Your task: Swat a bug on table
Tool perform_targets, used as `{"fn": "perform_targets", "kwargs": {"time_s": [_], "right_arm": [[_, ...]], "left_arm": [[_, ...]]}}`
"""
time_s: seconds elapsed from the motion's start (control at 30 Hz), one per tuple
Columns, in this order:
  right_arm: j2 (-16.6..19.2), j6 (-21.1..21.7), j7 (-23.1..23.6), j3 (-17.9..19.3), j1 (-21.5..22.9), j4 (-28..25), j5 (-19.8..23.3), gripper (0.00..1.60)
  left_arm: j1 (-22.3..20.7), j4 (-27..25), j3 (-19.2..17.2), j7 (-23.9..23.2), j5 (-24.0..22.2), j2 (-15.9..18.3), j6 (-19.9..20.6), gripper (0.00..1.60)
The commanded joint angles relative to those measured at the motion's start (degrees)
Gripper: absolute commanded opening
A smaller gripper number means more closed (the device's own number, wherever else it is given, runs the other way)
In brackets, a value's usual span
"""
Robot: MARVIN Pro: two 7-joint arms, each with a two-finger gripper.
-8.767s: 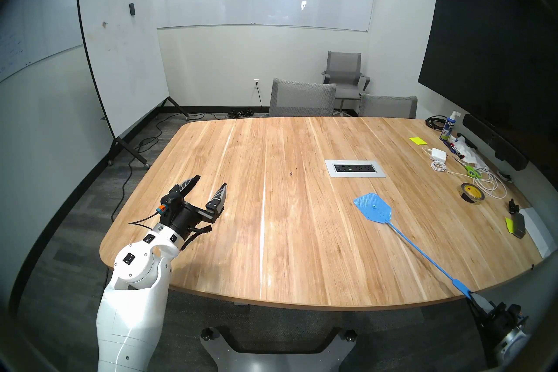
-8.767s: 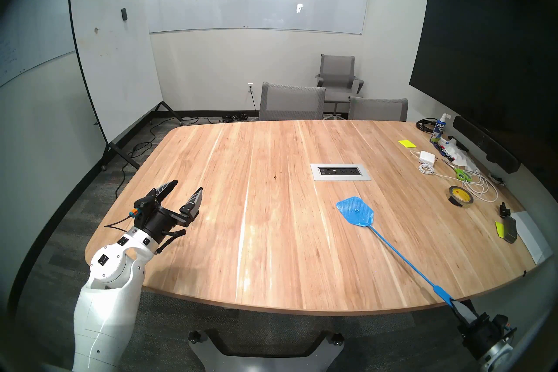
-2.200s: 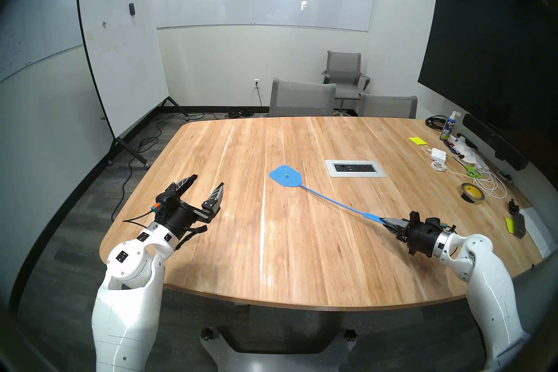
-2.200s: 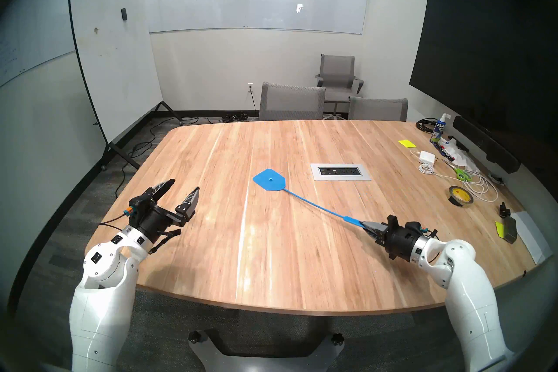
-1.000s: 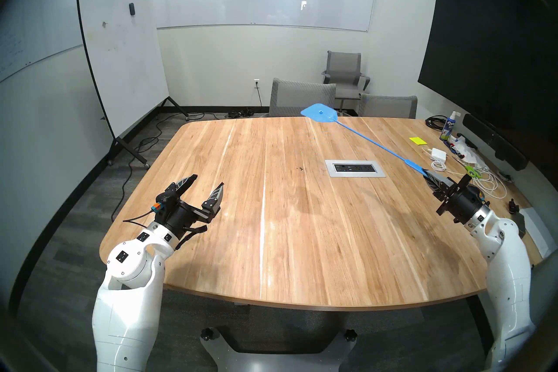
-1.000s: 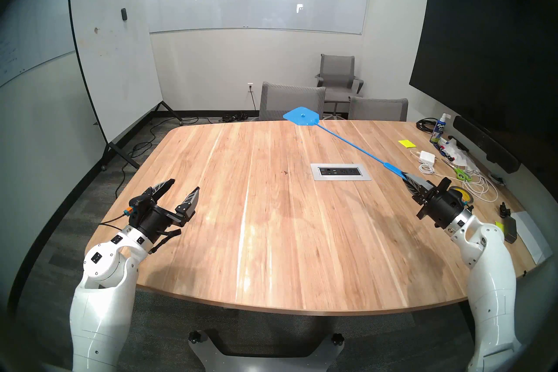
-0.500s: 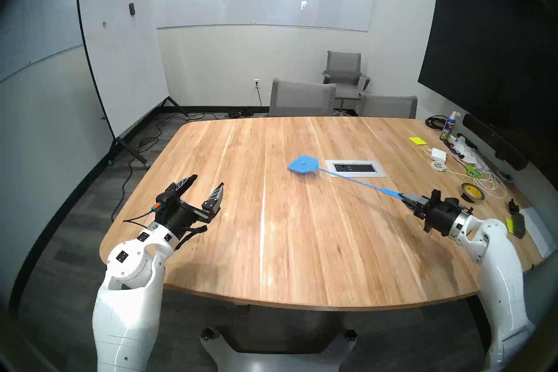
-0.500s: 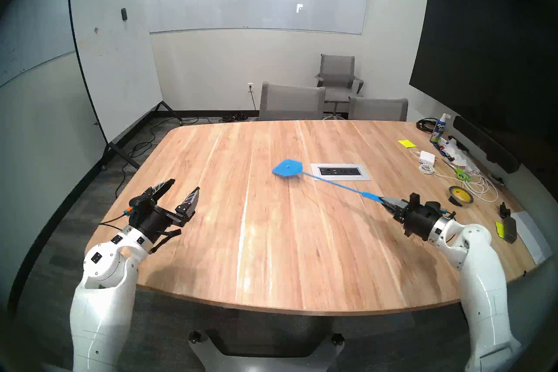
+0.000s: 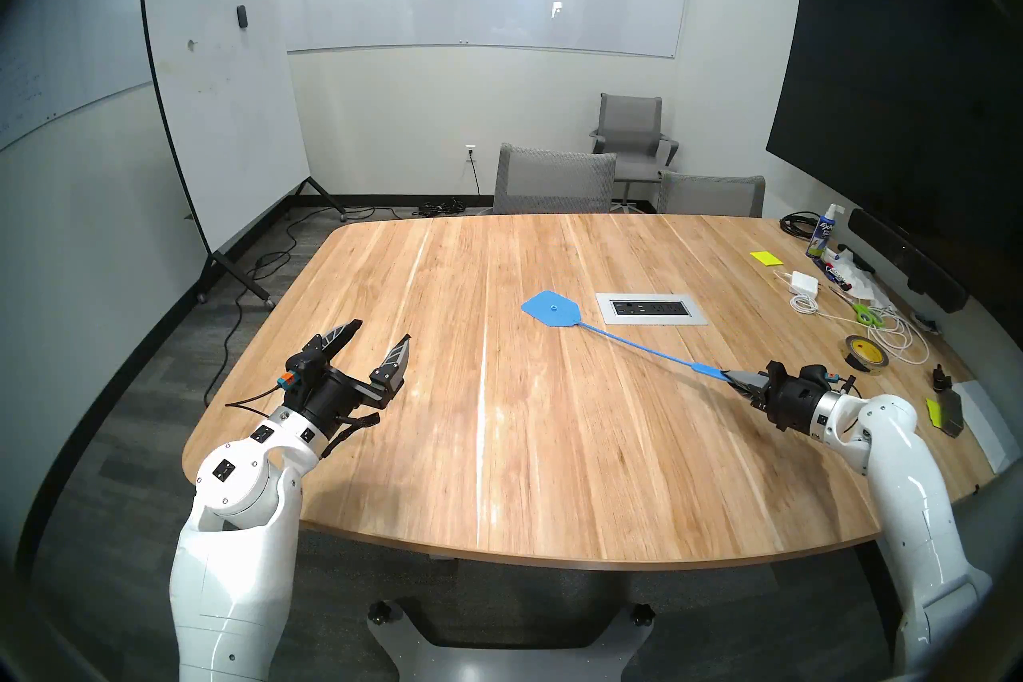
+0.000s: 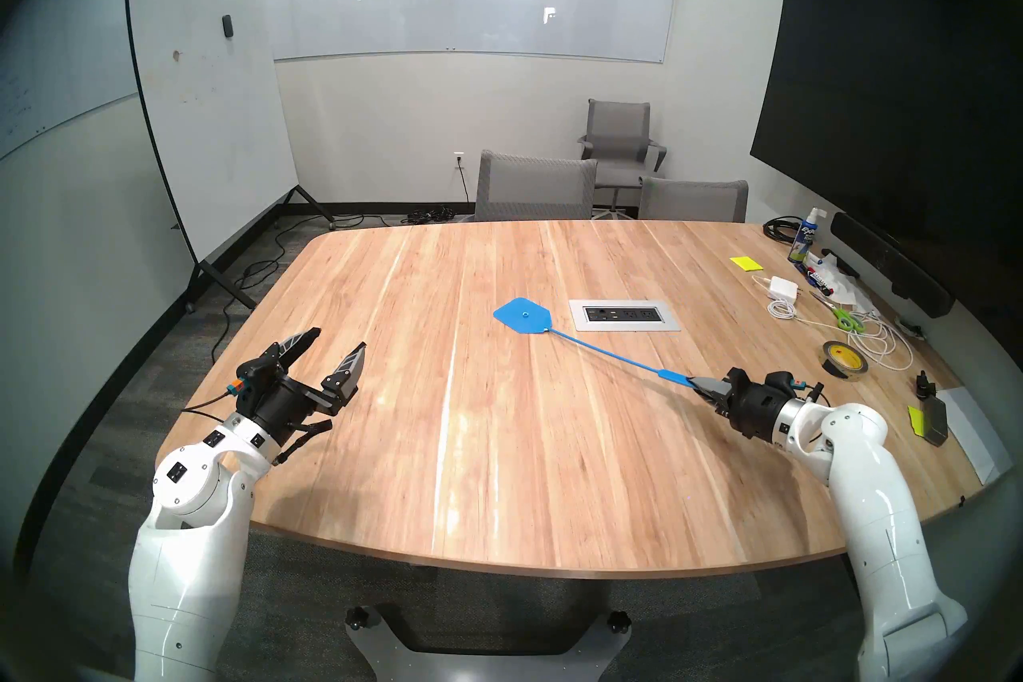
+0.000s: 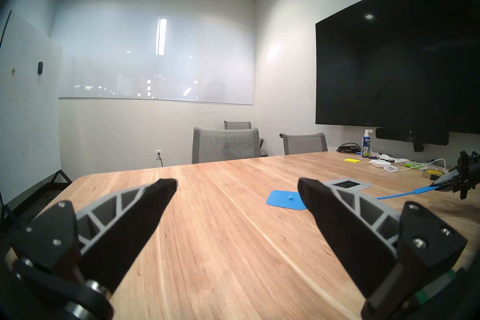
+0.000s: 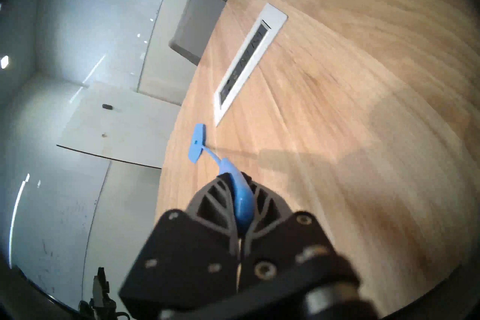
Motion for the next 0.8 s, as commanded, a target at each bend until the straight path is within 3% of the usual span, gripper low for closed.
{"fn": "perform_targets", "kwargs": {"time_s": [0.0,0.27,0.77], "right_arm": [[0.7,0.0,6.5,3.9,1.1,-1.5,3.1,0.0],[0.1,2.5,11.1,8.2,-0.6,-3.0,7.5,0.0],[-1.7,7.5,11.2,16.7,-2.4,-6.7,17.5,0.0]], "left_arm": [[-0.3,-1.1,0.1,0.0,0.0,-0.1,0.0,1.6],[-0.3,-1.2,0.0,-0.1,0.2,-0.2,0.1,1.6],[-0.3,-1.3,-0.1,-0.3,0.4,-0.5,0.2,1.6]]}}
